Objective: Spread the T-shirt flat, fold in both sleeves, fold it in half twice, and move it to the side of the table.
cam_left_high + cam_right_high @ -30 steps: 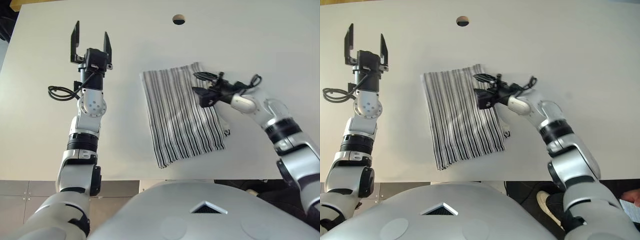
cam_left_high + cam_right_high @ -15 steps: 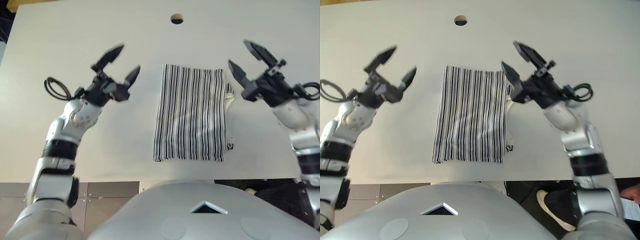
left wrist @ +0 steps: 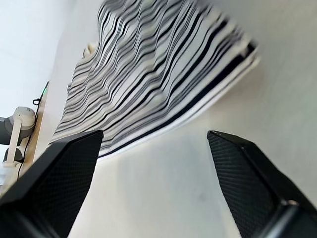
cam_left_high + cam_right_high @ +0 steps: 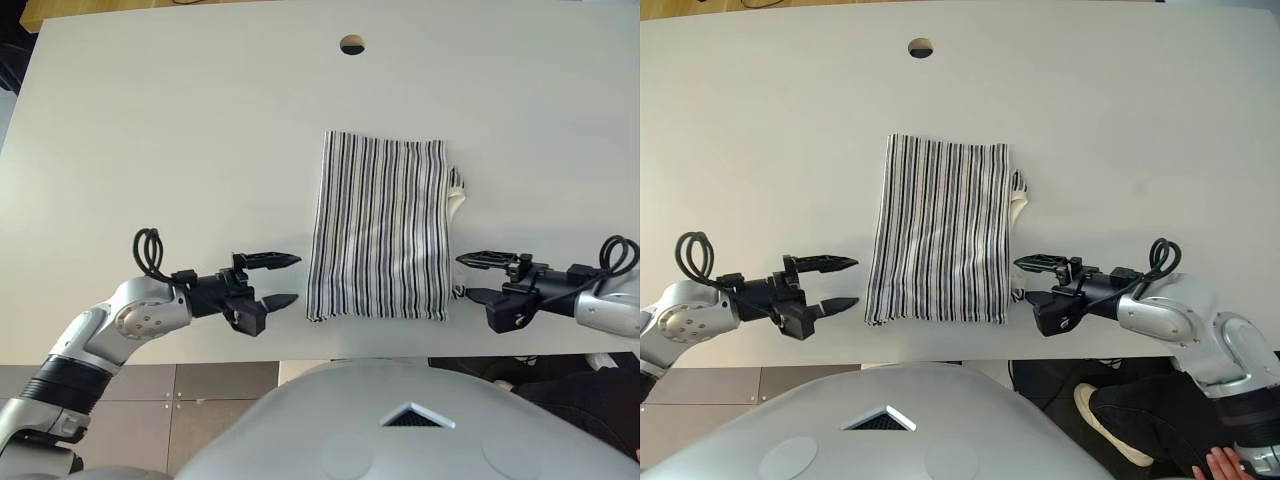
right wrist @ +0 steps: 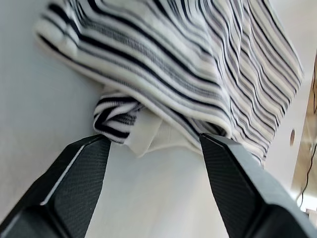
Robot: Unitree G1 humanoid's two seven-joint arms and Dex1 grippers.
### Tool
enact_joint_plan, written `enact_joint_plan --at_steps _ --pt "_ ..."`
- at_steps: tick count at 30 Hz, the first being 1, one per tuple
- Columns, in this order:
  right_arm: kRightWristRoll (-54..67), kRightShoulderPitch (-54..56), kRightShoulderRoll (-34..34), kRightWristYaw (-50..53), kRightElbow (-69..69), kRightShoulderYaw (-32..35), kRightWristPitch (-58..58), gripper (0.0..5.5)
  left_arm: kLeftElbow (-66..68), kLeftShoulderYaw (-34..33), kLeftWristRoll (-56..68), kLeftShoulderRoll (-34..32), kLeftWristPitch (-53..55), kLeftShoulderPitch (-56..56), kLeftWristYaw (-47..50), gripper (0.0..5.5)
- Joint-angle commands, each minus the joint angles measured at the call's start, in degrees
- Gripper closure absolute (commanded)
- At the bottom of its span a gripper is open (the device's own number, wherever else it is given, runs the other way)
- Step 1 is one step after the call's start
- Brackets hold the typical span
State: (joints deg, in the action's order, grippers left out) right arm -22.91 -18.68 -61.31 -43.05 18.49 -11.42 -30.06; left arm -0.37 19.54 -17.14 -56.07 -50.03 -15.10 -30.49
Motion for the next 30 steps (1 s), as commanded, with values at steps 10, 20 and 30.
enact_joint_plan --at_steps 10,20,30 --pt "0.41 4.88 2.48 -5.38 1.10 -5.38 1.65 2.19 5.56 7.38 -5.31 5.05 -1.67 4.91 -4.12 1.57" --pt "-0.18 8.57 4.30 -5.30 -2.87 -8.06 -1.84 3.08 9.47 10.31 -5.87 7.56 -3.99 7.48 -3.94 3.25" --pt "2.06 8.06 3.82 -3.67 -4.34 -5.95 -3.36 4.88 11.44 10.53 -5.58 7.37 -4.63 7.83 -3.78 4.72"
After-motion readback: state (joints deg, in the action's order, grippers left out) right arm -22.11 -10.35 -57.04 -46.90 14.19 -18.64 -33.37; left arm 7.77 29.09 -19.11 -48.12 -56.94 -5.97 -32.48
